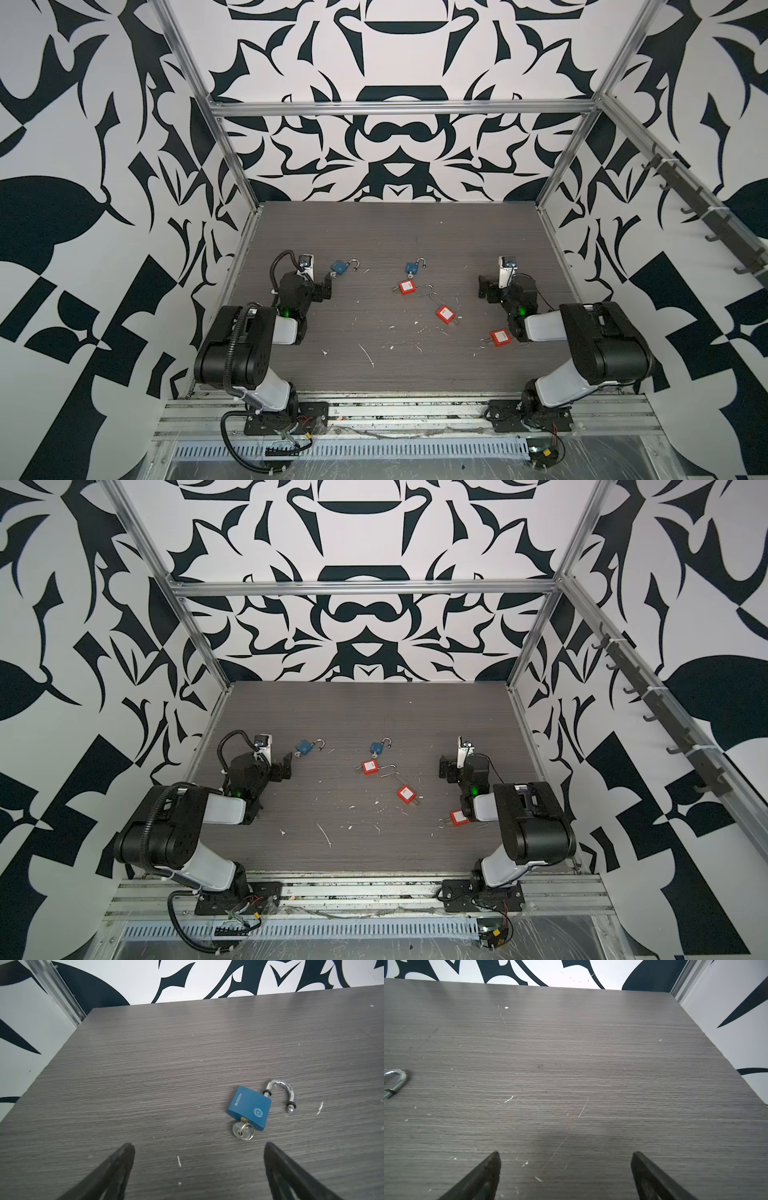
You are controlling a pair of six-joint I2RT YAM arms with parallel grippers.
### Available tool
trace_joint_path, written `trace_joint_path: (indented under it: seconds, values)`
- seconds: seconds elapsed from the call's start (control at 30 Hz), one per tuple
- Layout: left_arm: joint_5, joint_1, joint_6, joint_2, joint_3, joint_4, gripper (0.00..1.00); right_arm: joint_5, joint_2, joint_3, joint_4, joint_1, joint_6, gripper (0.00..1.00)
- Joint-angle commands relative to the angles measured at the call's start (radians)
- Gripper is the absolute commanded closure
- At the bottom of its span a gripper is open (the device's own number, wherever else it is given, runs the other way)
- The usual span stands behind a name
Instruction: Lock with the key
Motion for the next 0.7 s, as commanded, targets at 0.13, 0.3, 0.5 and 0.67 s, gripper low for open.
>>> trace_joint_path:
  seconds: [0.13, 0.3, 0.5, 0.67]
  values:
    - [-0.004, 0.004, -0.009, -0.009, 0.017, -0.004, 0.01, -0.008, -0.018, 0.009, 0.042, 0.009, -0.006, 0.0]
    - [-0.003, 0.004, -0.009, -0.009, 0.017, -0.004, 0.01, -0.009, -0.02, 0.01, 0.035, 0.008, -0.003, 0.0]
    - [0.001, 0.009, -0.013, -0.009, 0.027, -0.02, 0.01, -0.011, -0.021, 0.012, 0.033, 0.009, -0.008, 0.0]
    - [0.004, 0.02, -0.022, -0.009, 0.03, -0.026, 0.01, -0.009, -0.021, 0.013, 0.029, 0.008, -0.008, 0.0]
